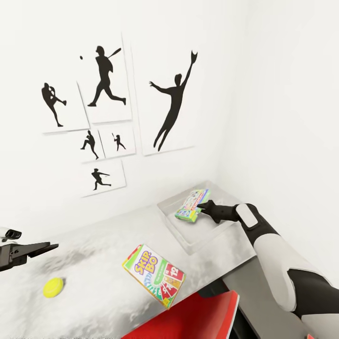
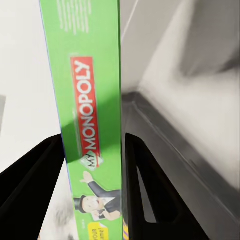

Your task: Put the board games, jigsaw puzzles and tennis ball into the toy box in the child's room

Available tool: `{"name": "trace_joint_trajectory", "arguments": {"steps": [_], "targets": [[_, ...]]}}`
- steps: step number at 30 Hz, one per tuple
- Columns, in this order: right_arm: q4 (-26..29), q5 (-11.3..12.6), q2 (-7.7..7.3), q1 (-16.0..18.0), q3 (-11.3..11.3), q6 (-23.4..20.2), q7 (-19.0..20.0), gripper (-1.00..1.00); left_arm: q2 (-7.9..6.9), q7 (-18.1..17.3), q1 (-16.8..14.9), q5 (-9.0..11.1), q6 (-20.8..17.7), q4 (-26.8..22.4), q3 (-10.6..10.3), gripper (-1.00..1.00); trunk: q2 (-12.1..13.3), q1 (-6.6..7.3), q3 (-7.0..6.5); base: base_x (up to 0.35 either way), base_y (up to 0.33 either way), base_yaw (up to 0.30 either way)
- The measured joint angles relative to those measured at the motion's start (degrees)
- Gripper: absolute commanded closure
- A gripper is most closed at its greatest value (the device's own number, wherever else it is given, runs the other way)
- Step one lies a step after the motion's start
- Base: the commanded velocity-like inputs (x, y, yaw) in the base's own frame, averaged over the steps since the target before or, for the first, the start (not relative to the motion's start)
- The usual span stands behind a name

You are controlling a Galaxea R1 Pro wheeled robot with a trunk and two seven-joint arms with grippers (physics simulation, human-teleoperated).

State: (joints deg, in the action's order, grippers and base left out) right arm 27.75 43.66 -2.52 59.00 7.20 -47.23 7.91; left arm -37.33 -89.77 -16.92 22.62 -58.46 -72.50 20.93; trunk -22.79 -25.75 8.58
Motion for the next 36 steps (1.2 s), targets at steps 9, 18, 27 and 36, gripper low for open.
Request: {"name": "trace_joint_trajectory", "arguments": {"steps": [9, 18, 27, 36], "targets": [[0.1, 0.1, -0.06, 0.0, 0.1, 0.2, 0.0, 1.0, 0.0, 0.0, 0.0, 0.0, 0.0, 0.0, 0.0, -1.0, 0.0, 0.0, 0.39, 0.0, 0.0, 0.003], [0.3, 0.0, -0.31, 0.1, 3.0, 0.4, 0.0, 1.0, 0.0, 0.0, 0.0, 0.0, 0.0, 0.0, 0.0, -1.0, 0.0, 0.0, 1.21, 0.0, 0.0, 0.0], [0.6, 0.0, -0.74, 0.4, 5.2, 0.5, 0.0, 1.0, 0.02, 0.0, 0.0, 0.0, 0.0, 0.0, 0.0, -1.0, 0.0, 0.0, 2.06, 0.0, 0.0, 0.0], [1.0, 0.0, -2.15, 0.4, 7.1, 0.0, 0.2, 1.0, 0.0, 0.0, 0.0, 0.0, 0.0, 0.0, 0.1, -1.0, 0.0, 0.0, 2.31, 0.0, 0.0, 0.0]]}}
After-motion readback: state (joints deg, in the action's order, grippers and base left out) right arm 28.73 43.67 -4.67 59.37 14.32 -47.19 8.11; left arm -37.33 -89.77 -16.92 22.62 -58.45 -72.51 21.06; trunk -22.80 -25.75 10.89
